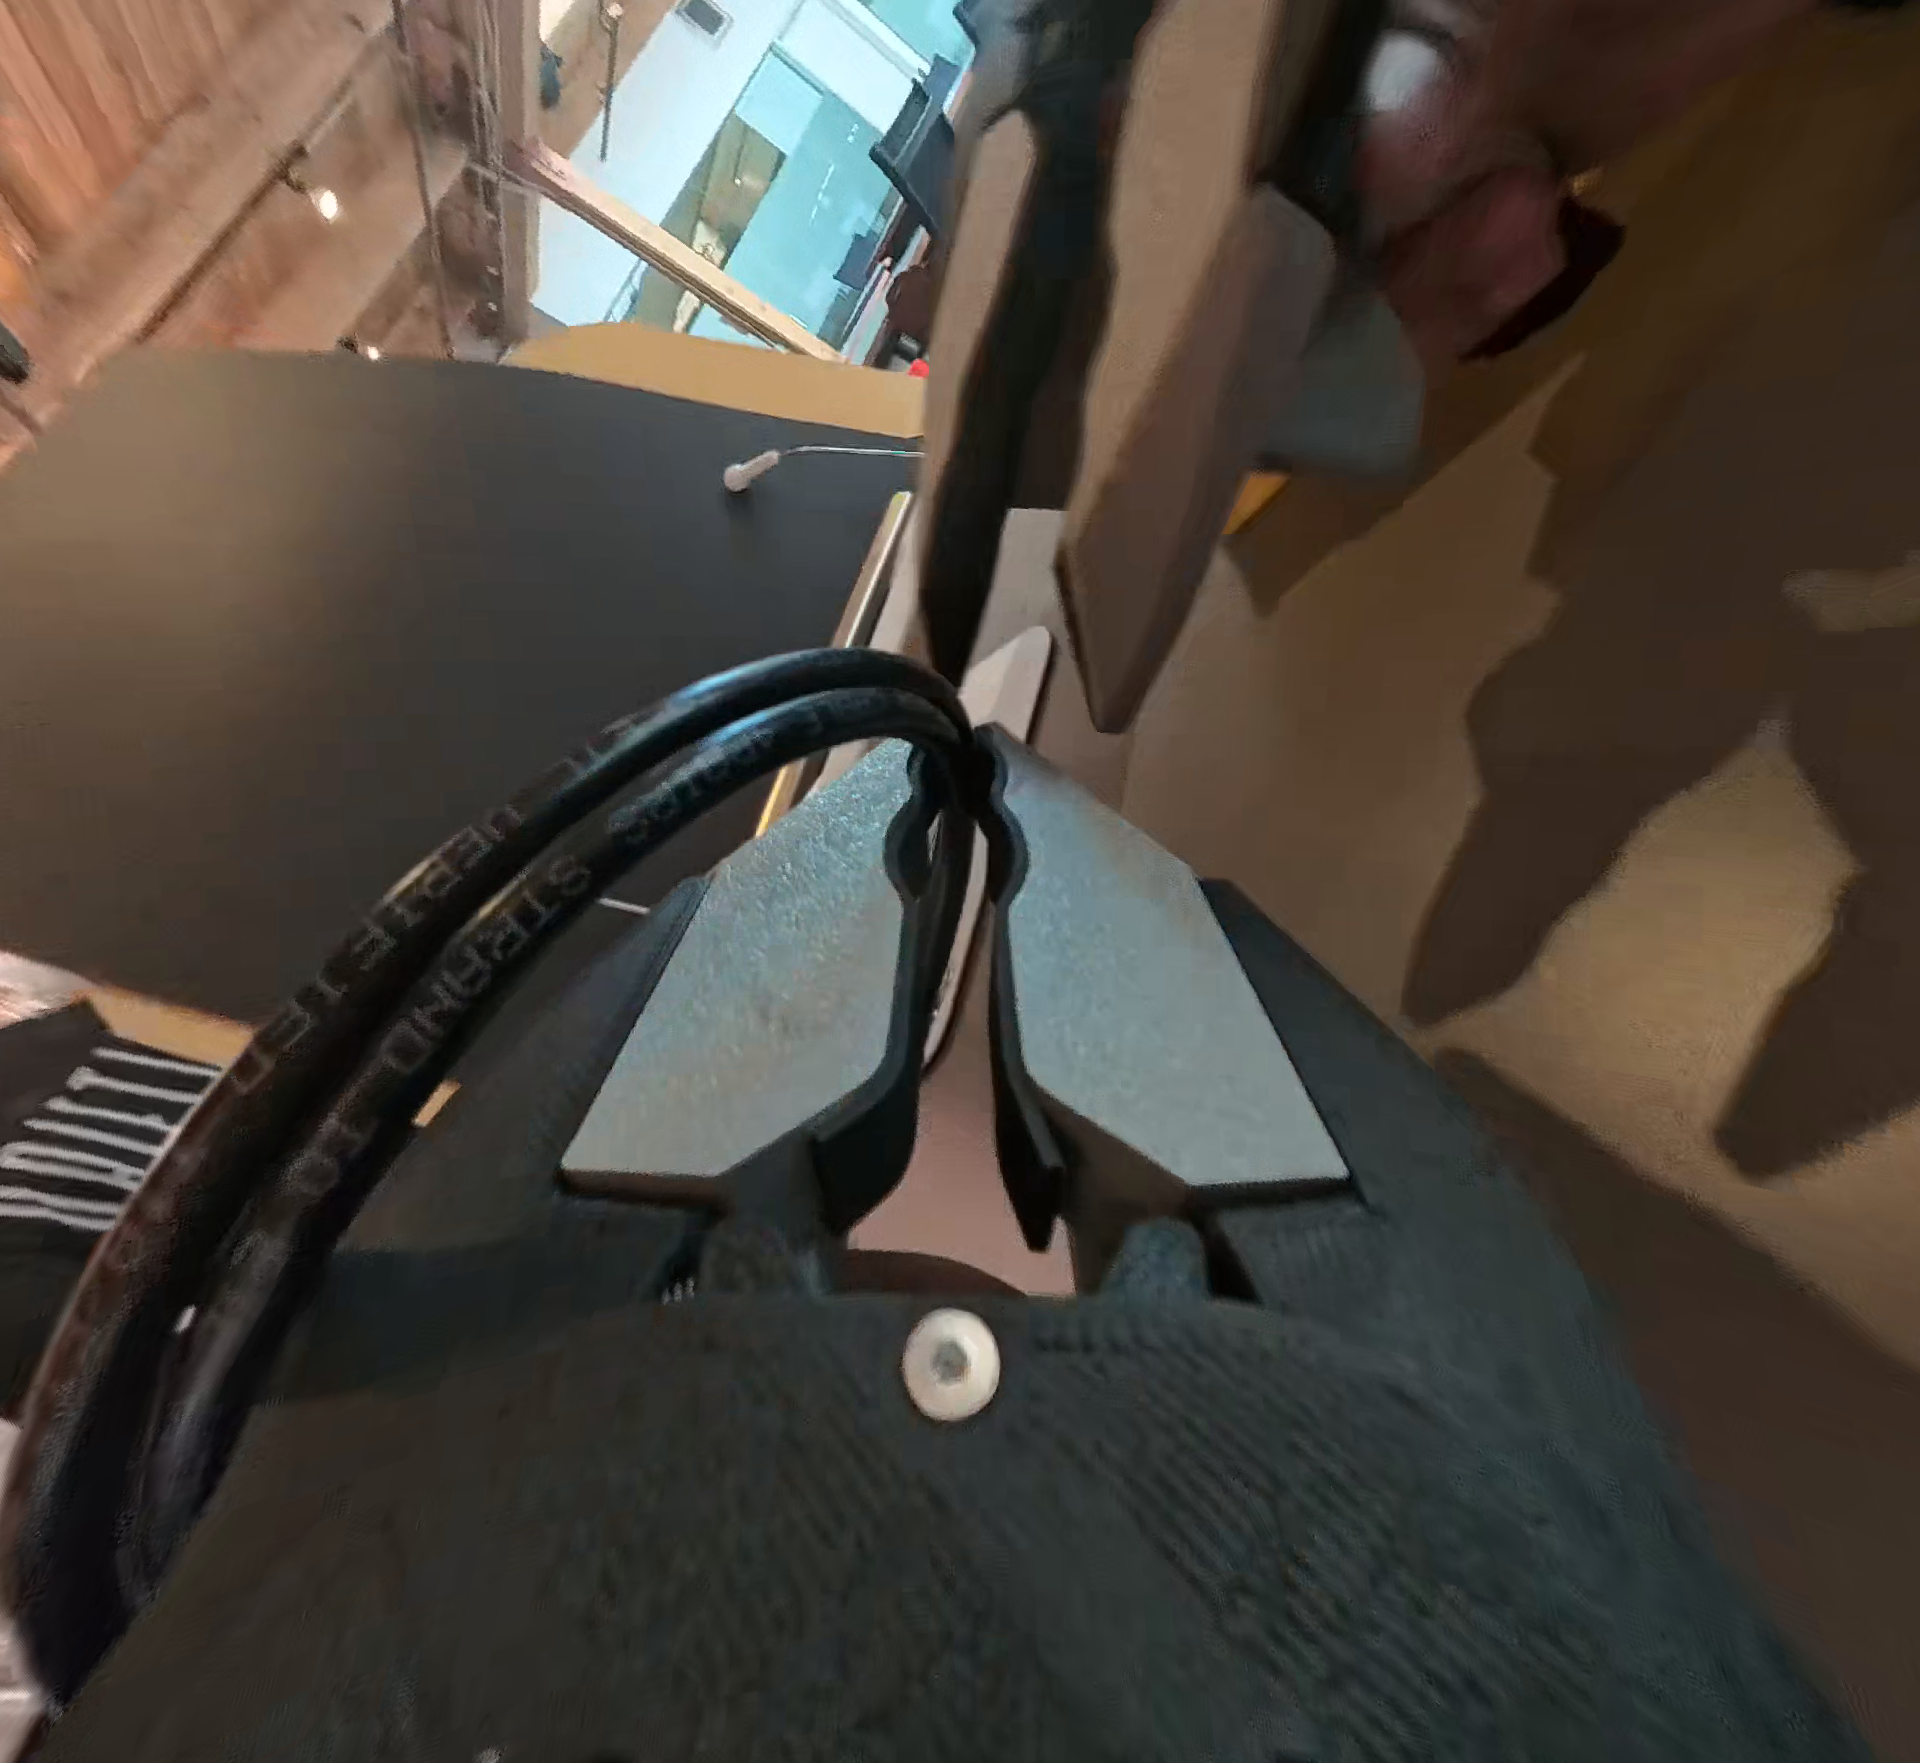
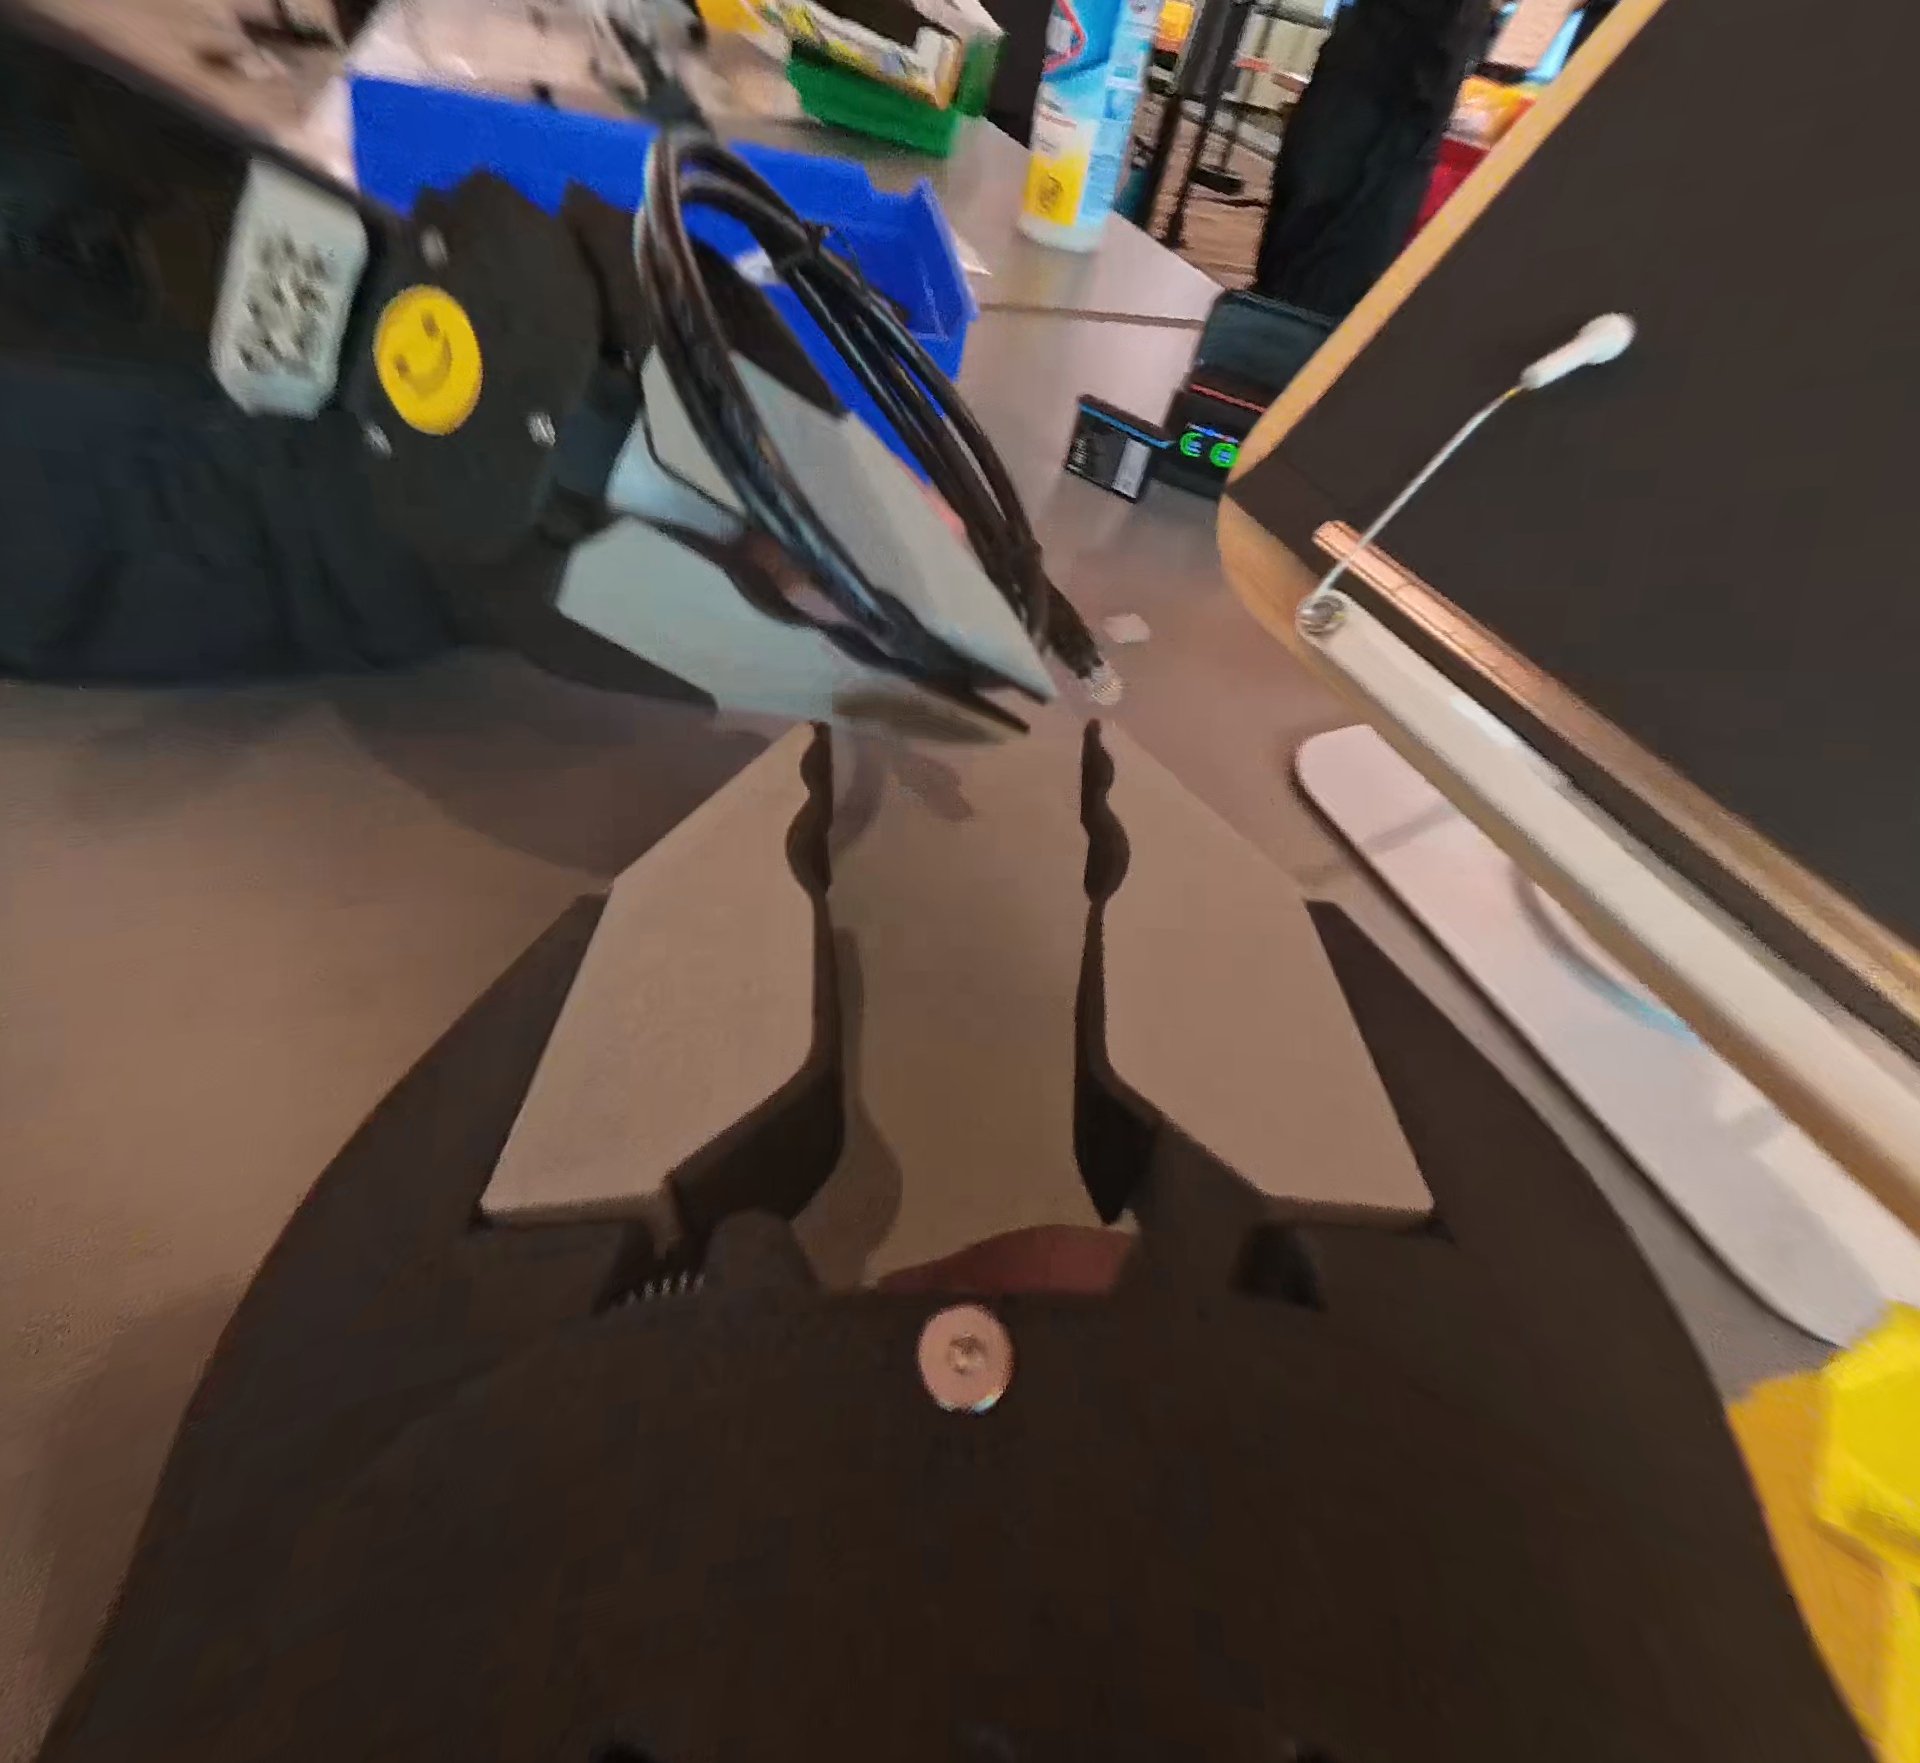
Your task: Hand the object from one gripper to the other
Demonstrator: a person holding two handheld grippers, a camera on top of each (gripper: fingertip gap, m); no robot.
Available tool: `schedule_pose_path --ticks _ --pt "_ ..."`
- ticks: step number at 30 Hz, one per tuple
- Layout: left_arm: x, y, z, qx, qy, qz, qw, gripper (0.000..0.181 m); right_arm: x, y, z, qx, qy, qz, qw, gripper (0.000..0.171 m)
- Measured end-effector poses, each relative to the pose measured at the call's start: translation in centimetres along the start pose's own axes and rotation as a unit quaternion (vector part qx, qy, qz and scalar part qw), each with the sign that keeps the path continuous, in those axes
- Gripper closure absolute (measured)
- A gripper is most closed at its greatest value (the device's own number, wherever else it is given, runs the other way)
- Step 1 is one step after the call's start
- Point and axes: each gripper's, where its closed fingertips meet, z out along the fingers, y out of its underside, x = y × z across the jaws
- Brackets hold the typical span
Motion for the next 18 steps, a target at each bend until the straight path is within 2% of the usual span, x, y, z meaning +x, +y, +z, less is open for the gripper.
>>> schedule_pose_path --ticks 3,9,11,13,18 --pt "1.9 0.6 0.5 -0.023 0.030 0.042 0.998 0.178 -0.9 -1.2 -0.4 0.038 -0.032 0.014 0.999 0.124" --pt "3.7 0.7 0.7 -0.038 0.075 0.058 0.995 0.180 -2.7 -1.6 0.0 0.026 -0.031 -0.058 0.997 0.140" --pt "4.1 1.1 0.8 -0.052 0.080 0.077 0.992 0.179 -3.0 -1.3 0.2 0.015 -0.033 -0.069 0.997 0.149" --pt "4.1 1.6 0.9 -0.065 0.078 0.088 0.991 0.178 -3.5 -1.0 0.3 0.005 -0.042 -0.085 0.995 0.165" --pt "3.6 1.4 1.0 -0.053 0.075 0.031 0.995 0.169 -1.3 -1.9 -0.3 0.008 0.038 -0.103 0.994 0.171"
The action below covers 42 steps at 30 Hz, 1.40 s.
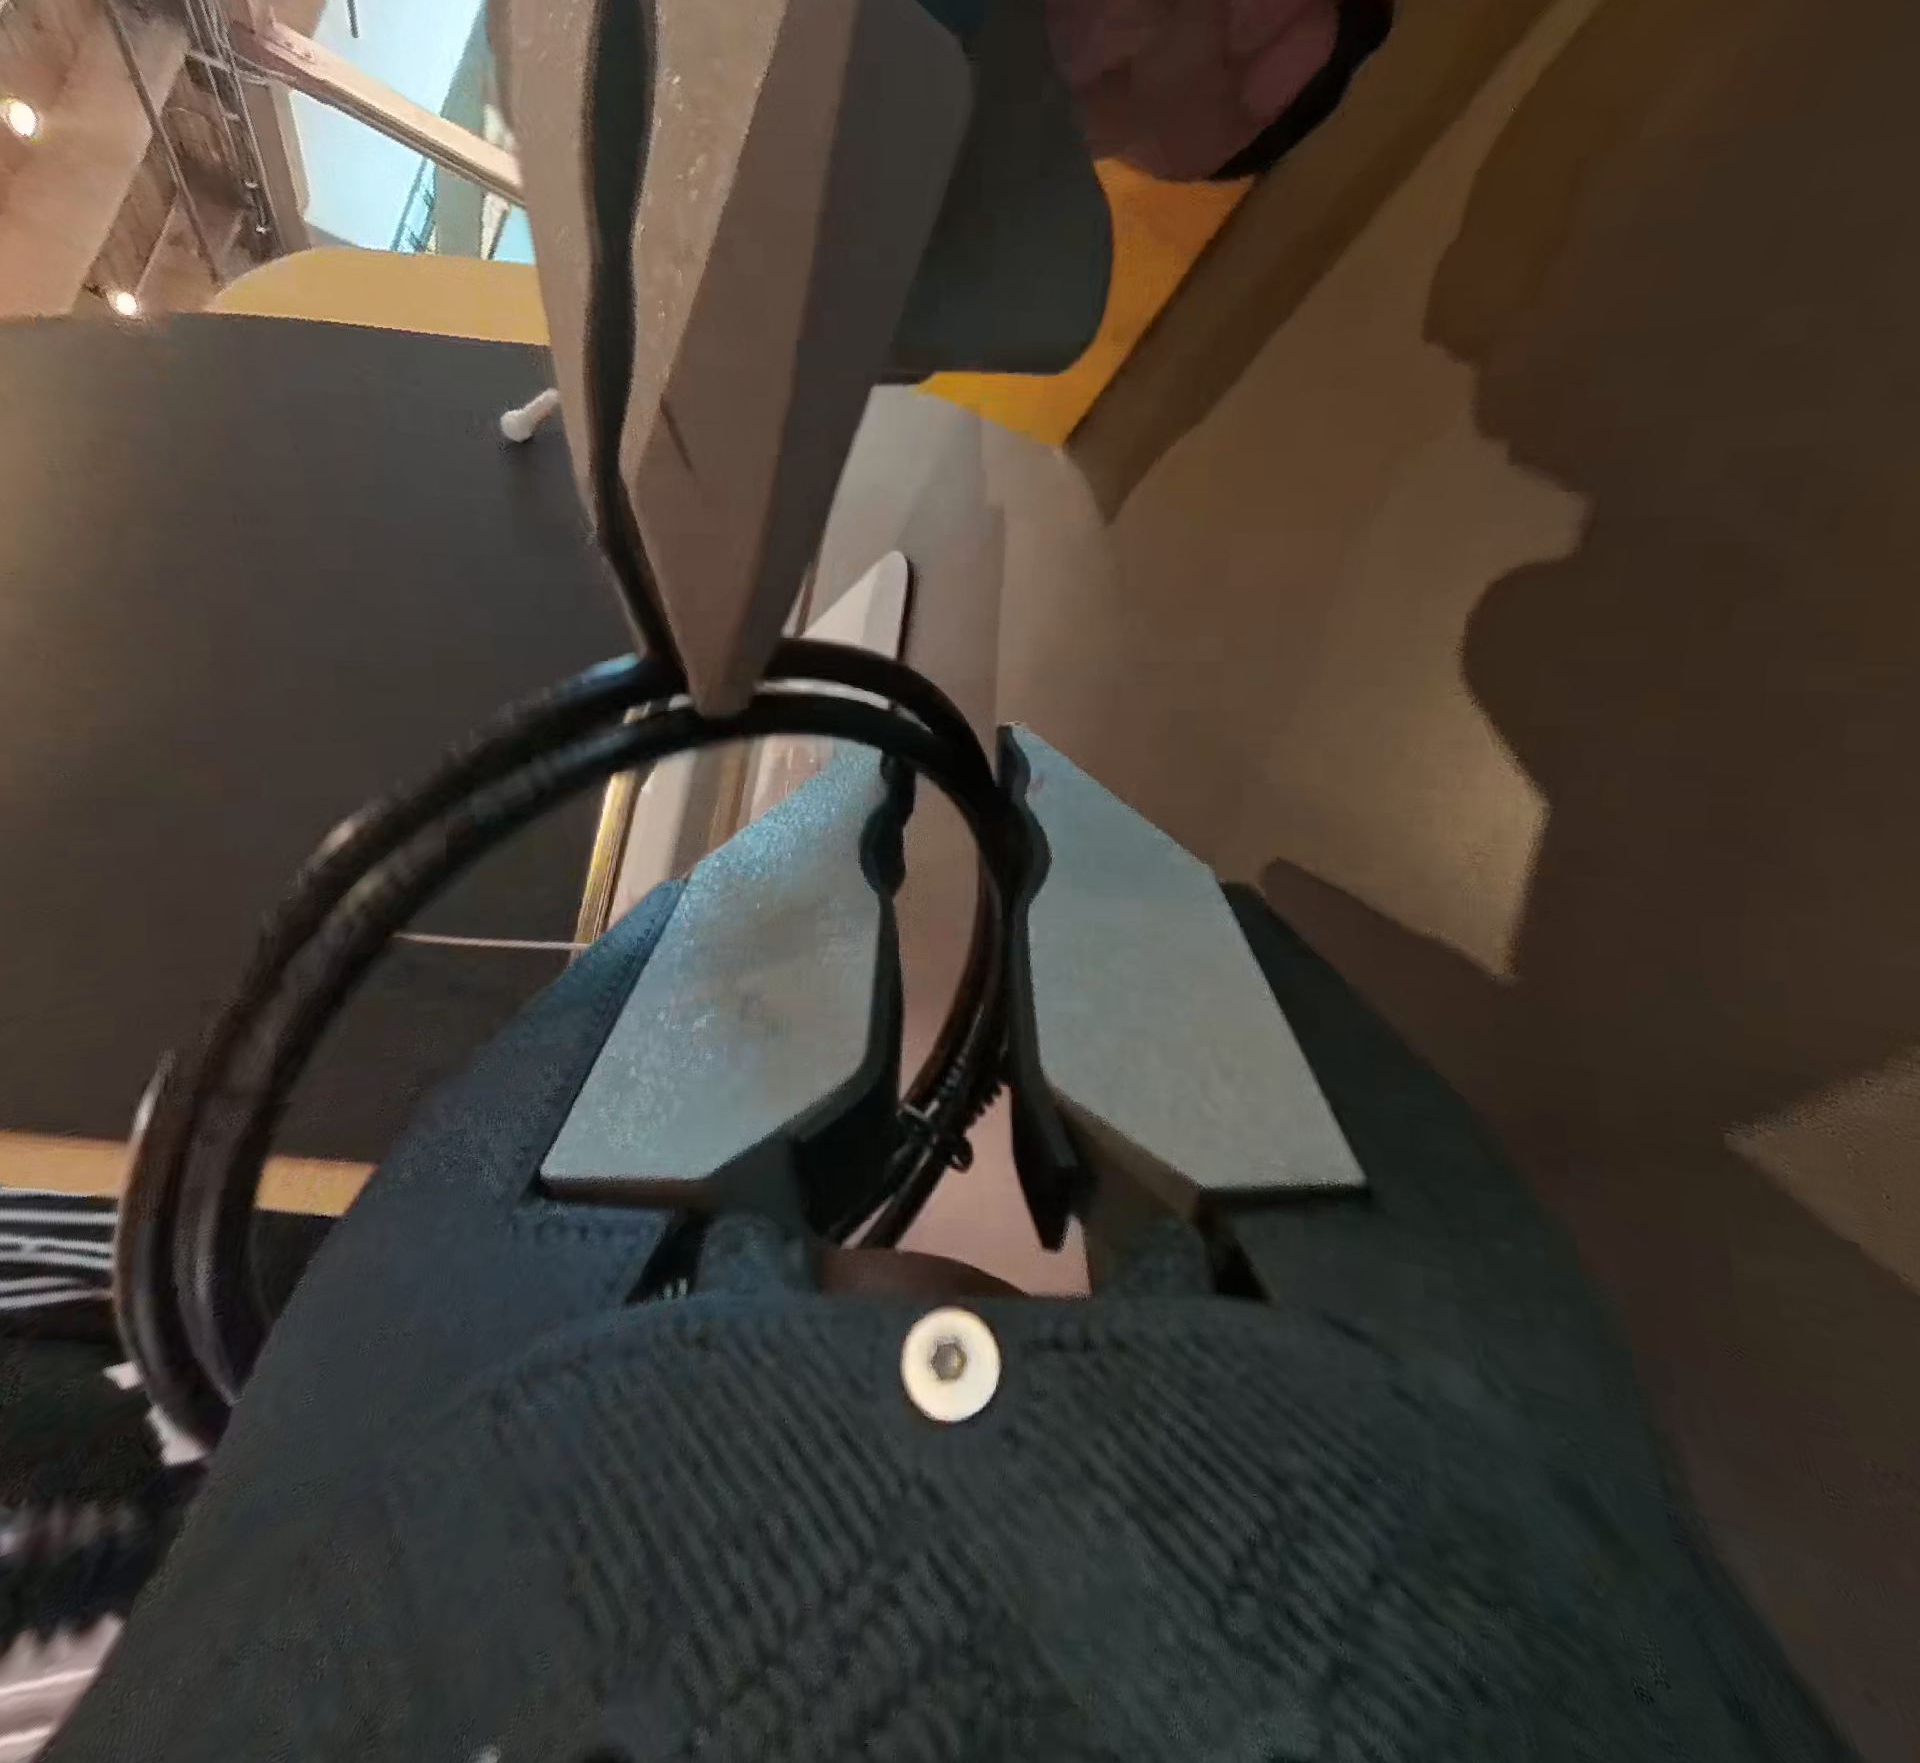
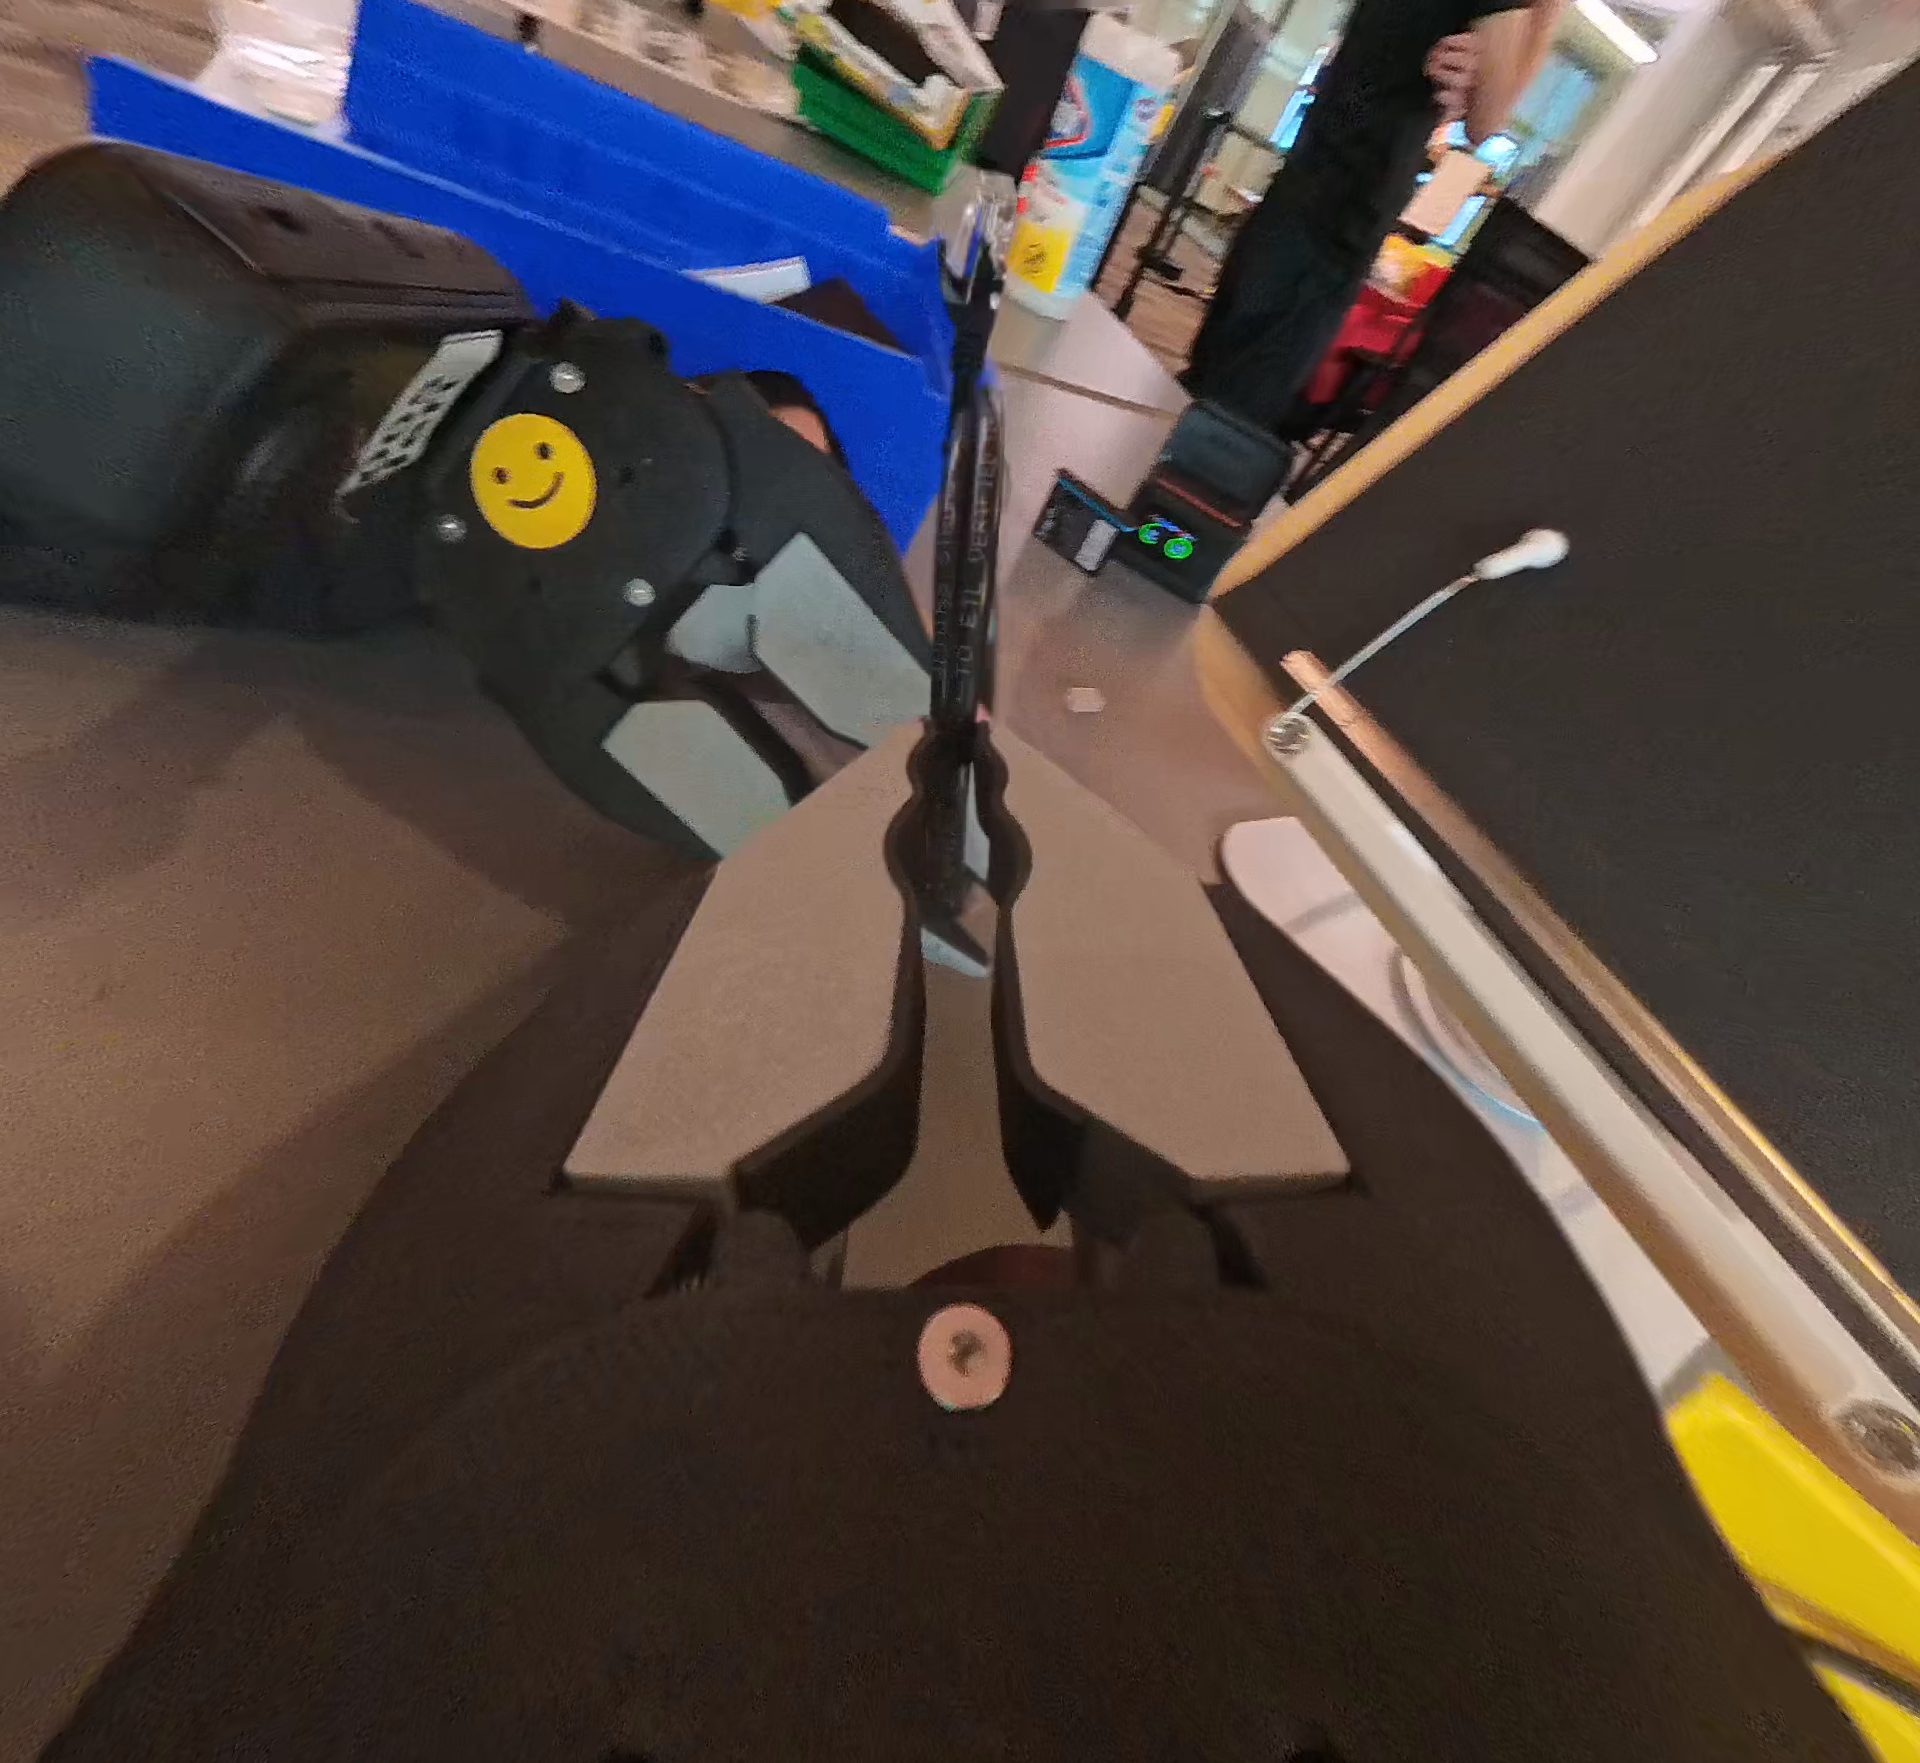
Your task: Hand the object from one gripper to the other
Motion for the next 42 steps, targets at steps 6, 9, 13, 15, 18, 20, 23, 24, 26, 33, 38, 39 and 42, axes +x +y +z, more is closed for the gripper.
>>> schedule_pose_path --ticks 6,9,13,15,18,20,23,24,26,33,38,39,42 --pt "-1.9 -1.3 -0.9 0.057 -0.013 -0.104 0.993 0.166 4.3 -1.0 -2.1 0.034 0.101 0.035 0.994 0.170" --pt "-2.7 -3.9 -2.4 0.147 0.026 -0.215 0.965 0.164 4.1 -0.9 -2.2 0.028 0.097 0.013 0.995 0.171" --pt "-4.2 -4.1 -3.3 0.193 0.082 -0.367 0.906 0.154 2.1 -0.6 -1.4 0.010 0.065 -0.037 0.997 0.170" --pt "-3.5 -4.1 -3.4 0.196 0.151 -0.432 0.867 0.152 2.1 -0.2 -1.1 -0.004 0.078 -0.045 0.996 0.170" --pt "-4.6 -3.0 -3.2 0.183 0.121 -0.446 0.868 0.157 2.2 0.5 -0.8 -0.021 0.079 -0.049 0.995 0.170" --pt "-4.8 -2.2 -3.0 0.155 0.087 -0.408 0.895 0.154 1.9 0.2 -0.9 -0.010 0.066 -0.036 0.997 0.171" --pt "-3.9 -2.9 -3.1 0.155 0.098 -0.372 0.910 0.153 2.0 -0.2 -1.1 0.004 0.055 -0.009 0.998 0.171" --pt "-3.9 -3.1 -3.2 0.158 0.097 -0.368 0.911 0.155 2.0 -0.3 -1.2 0.010 0.051 -0.001 0.999 0.171" --pt "-3.6 -3.3 -3.3 0.161 0.103 -0.360 0.913 0.160 2.1 -0.3 -1.2 0.015 0.044 0.018 0.999 0.171" --pt "-2.8 -1.9 -2.0 0.105 0.073 -0.303 0.944 0.169 1.5 -1.3 -1.6 0.045 0.002 0.059 0.997 0.171" --pt "-5.1 -0.5 -1.3 0.093 0.023 -0.384 0.918 0.175 3.1 -2.6 -2.6 0.090 0.042 0.074 0.992 0.143" --pt "-5.7 0.2 -1.3 0.097 0.012 -0.421 0.902 0.178 3.2 -3.1 -3.0 0.104 0.043 0.079 0.991 0.140" --pt "-7.4 1.3 -1.8 0.142 0.012 -0.528 0.837 0.178 4.0 -3.2 -3.4 0.106 0.054 0.096 0.988 0.136"
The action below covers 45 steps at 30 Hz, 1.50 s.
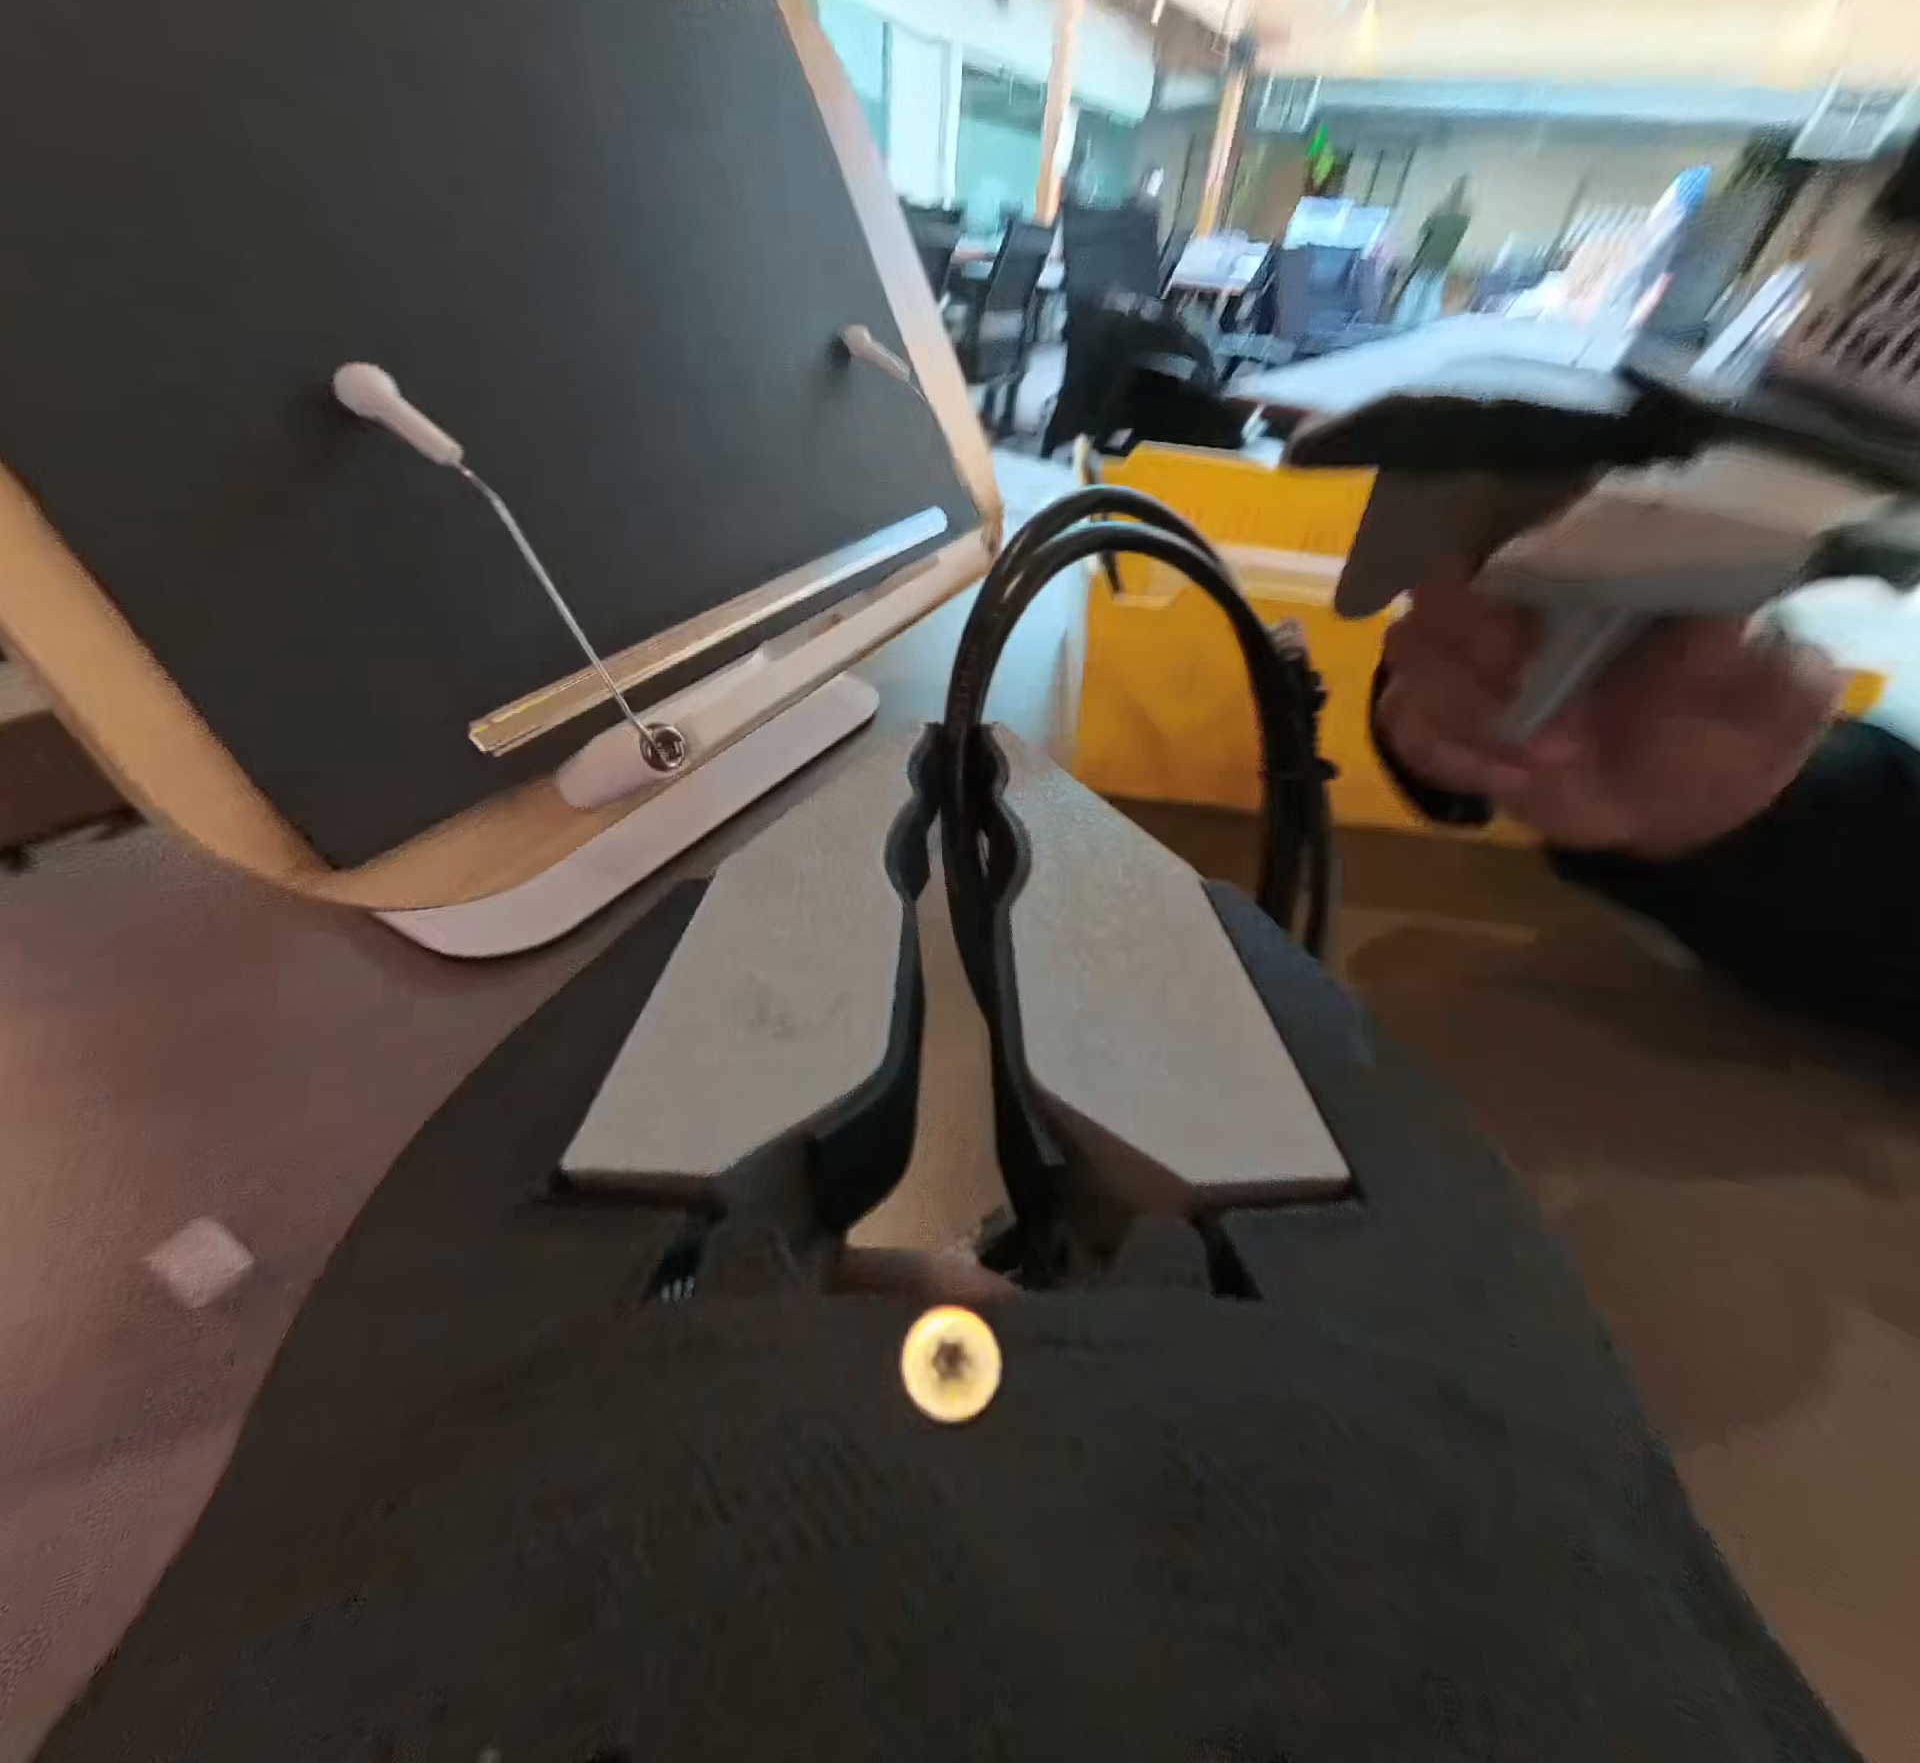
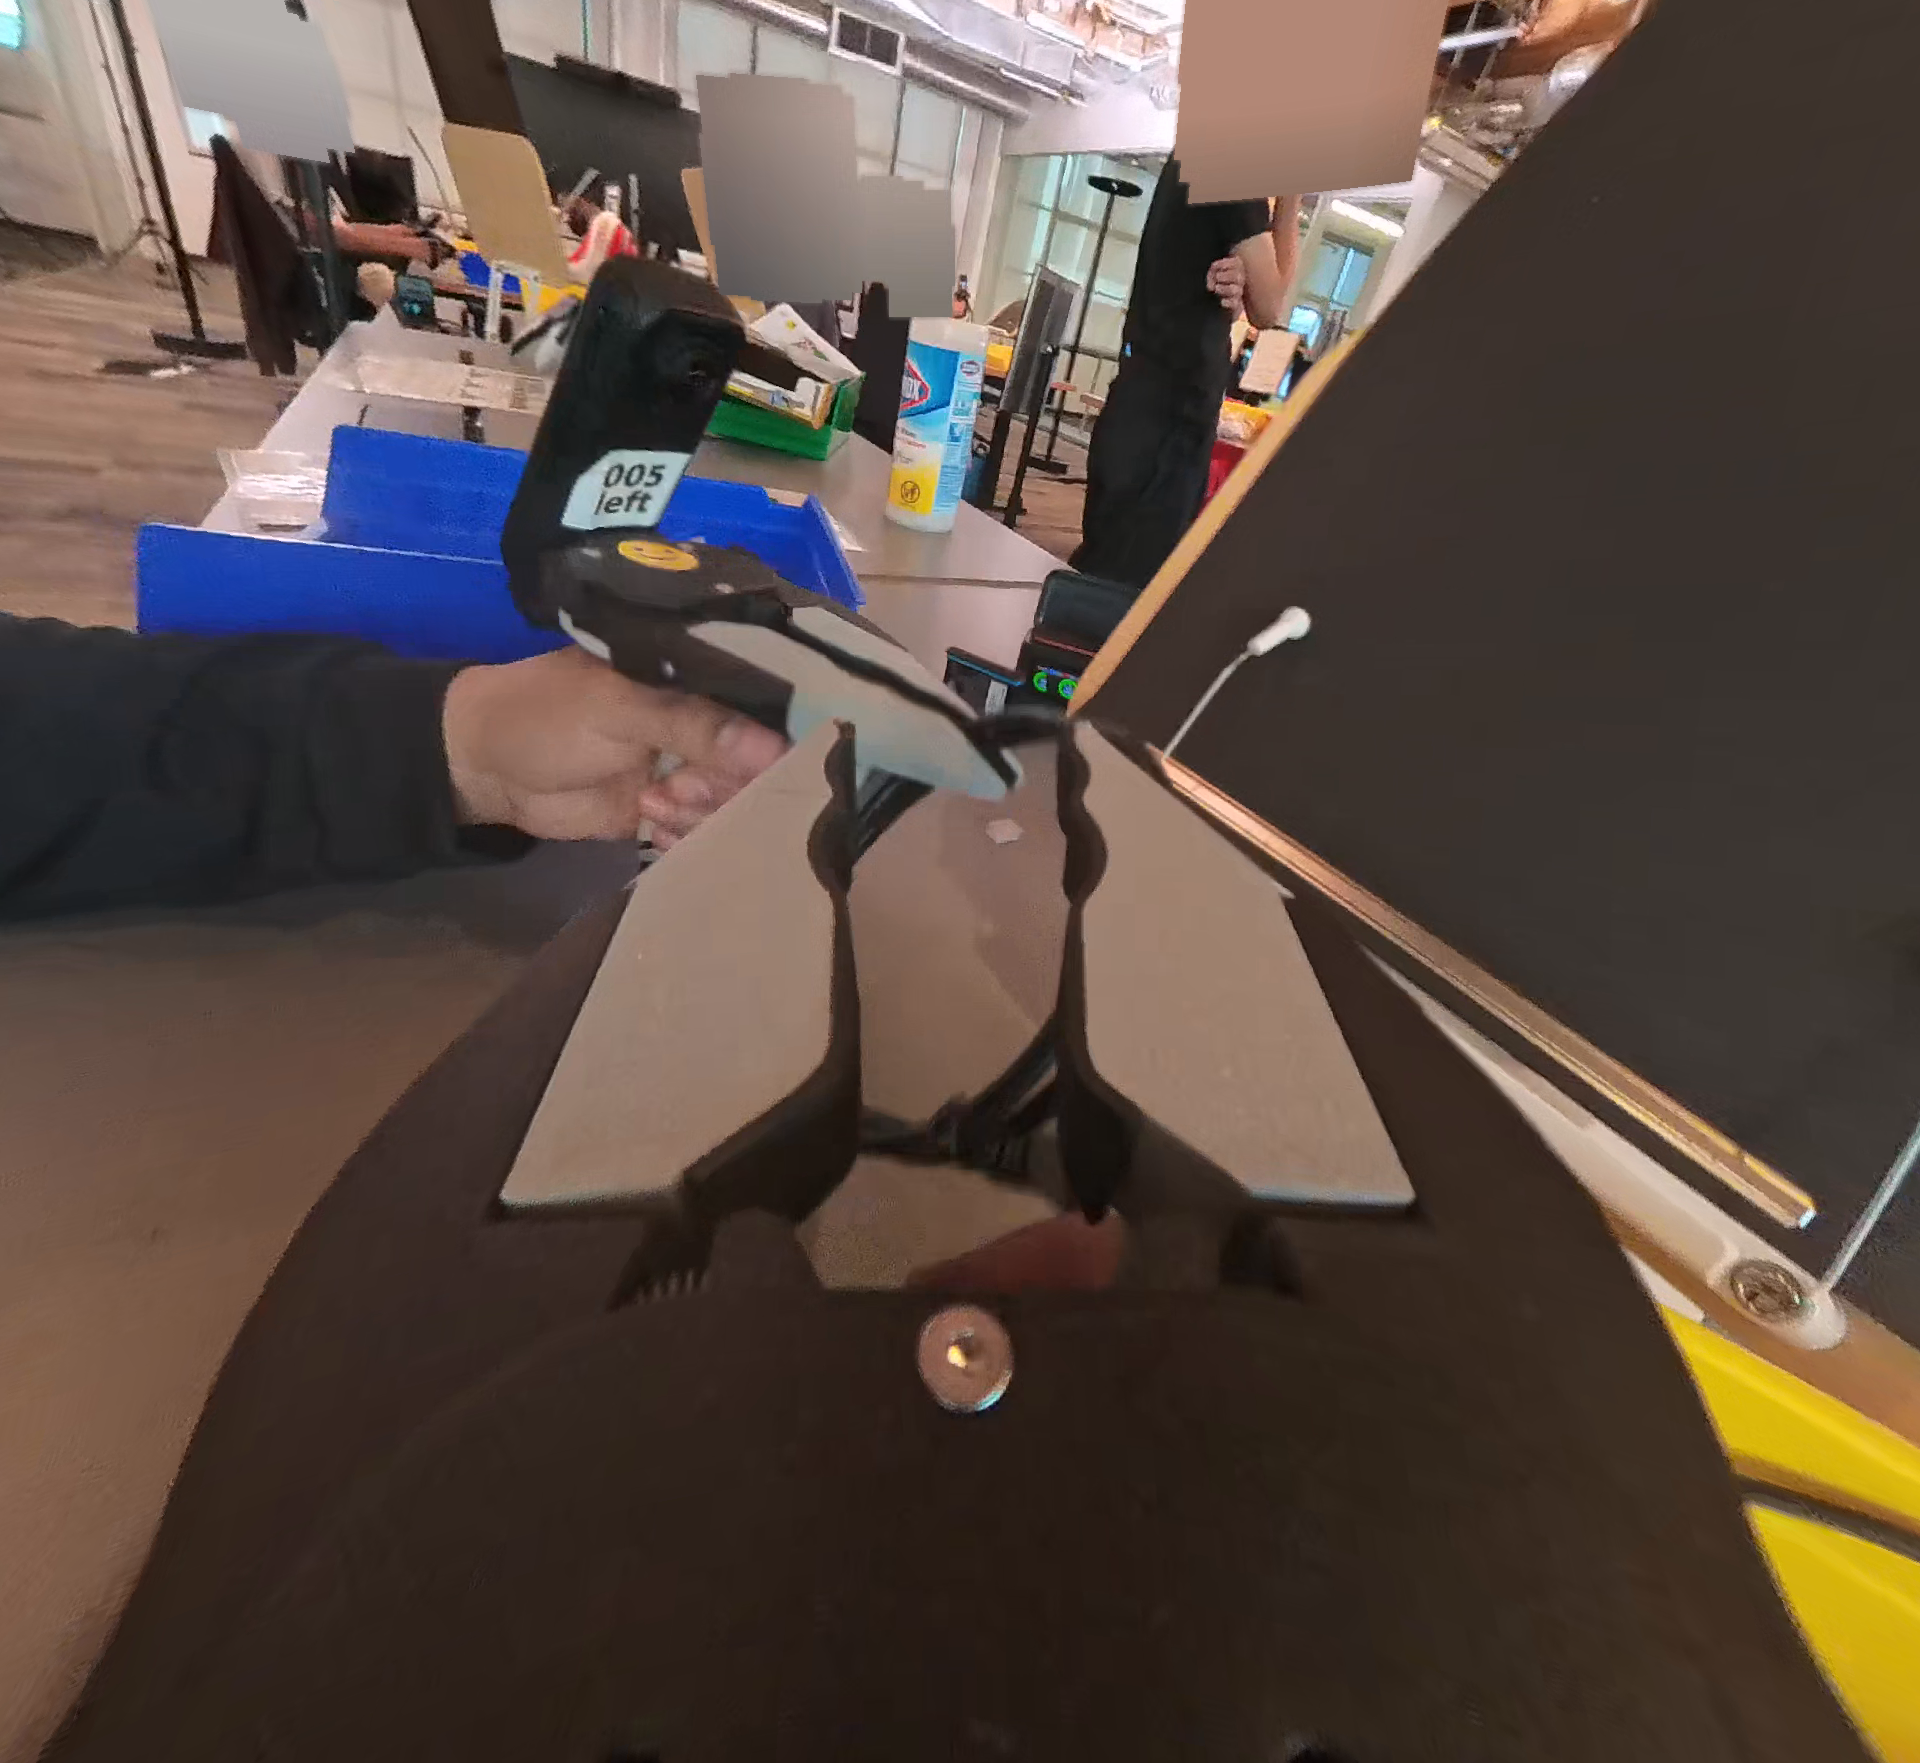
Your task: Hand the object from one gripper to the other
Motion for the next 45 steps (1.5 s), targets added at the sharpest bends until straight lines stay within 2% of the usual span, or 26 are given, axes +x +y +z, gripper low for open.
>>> schedule_pose_path --ticks 4,9,16,20,24,25,27,29,30,32,34,36,38,41,45 --pt "-1.0 -2.0 -1.2 0.066 0.026 -0.086 0.994 0.178 1.1 1.4 0.5 -0.024 0.012 0.047 0.999 0.122" --pt "-2.2 -2.6 -1.8 0.096 0.004 -0.103 0.990 0.178 1.5 1.7 0.5 -0.019 0.010 0.083 0.996 0.120" --pt "-3.5 -2.6 -2.0 0.125 -0.034 -0.124 0.984 0.178 1.9 3.2 1.1 -0.044 0.007 0.132 0.990 0.103" --pt "-4.0 -3.0 -2.5 0.142 -0.049 -0.121 0.981 0.178 3.5 3.1 0.6 -0.037 0.065 0.107 0.991 0.095" --pt "-2.9 -4.0 -2.7 0.173 -0.003 -0.149 0.974 0.178 2.7 3.4 1.1 -0.042 0.032 0.163 0.985 0.093" --pt "-2.5 -3.8 -2.4 0.170 0.006 -0.152 0.974 0.178 1.8 3.5 1.5 -0.043 0.004 0.176 0.983 0.100" --pt "-1.3 -2.9 -1.5 0.143 0.023 -0.147 0.978 0.178 0.3 3.8 1.9 -0.051 -0.036 0.186 0.981 0.144" --pt "-1.3 -2.5 -1.1 0.128 0.012 -0.137 0.982 0.177 0.5 3.5 1.8 -0.046 -0.027 0.176 0.983 0.151" --pt "-1.2 -2.3 -1.0 0.116 0.015 -0.128 0.985 0.175 1.0 3.1 1.5 -0.041 -0.013 0.163 0.986 0.154" --pt "-1.8 -2.1 -1.1 0.098 -0.003 -0.119 0.988 0.158 2.7 2.4 0.6 -0.039 0.053 0.104 0.992 0.157" --pt "-1.8 -2.2 -1.4 0.093 0.001 -0.121 0.988 0.158 4.1 2.5 -0.1 -0.072 0.124 -0.008 0.990 0.158" --pt "-0.5 -2.1 -1.2 0.073 0.052 -0.148 0.985 0.160 4.5 2.9 -0.3 -0.108 0.166 -0.107 0.974 0.159" --pt "1.6 -1.9 -1.1 0.049 0.129 -0.190 0.972 0.158 3.7 3.6 0.2 -0.133 0.167 -0.167 0.963 0.158" --pt "2.6 -1.9 -1.0 0.040 0.171 -0.240 0.955 0.148 2.5 4.2 0.9 -0.162 0.172 -0.269 0.934 0.158" --pt "2.9 -2.1 -1.1 0.045 0.188 -0.275 0.942 0.148 2.2 4.9 1.4 -0.206 0.207 -0.403 0.867 0.158"
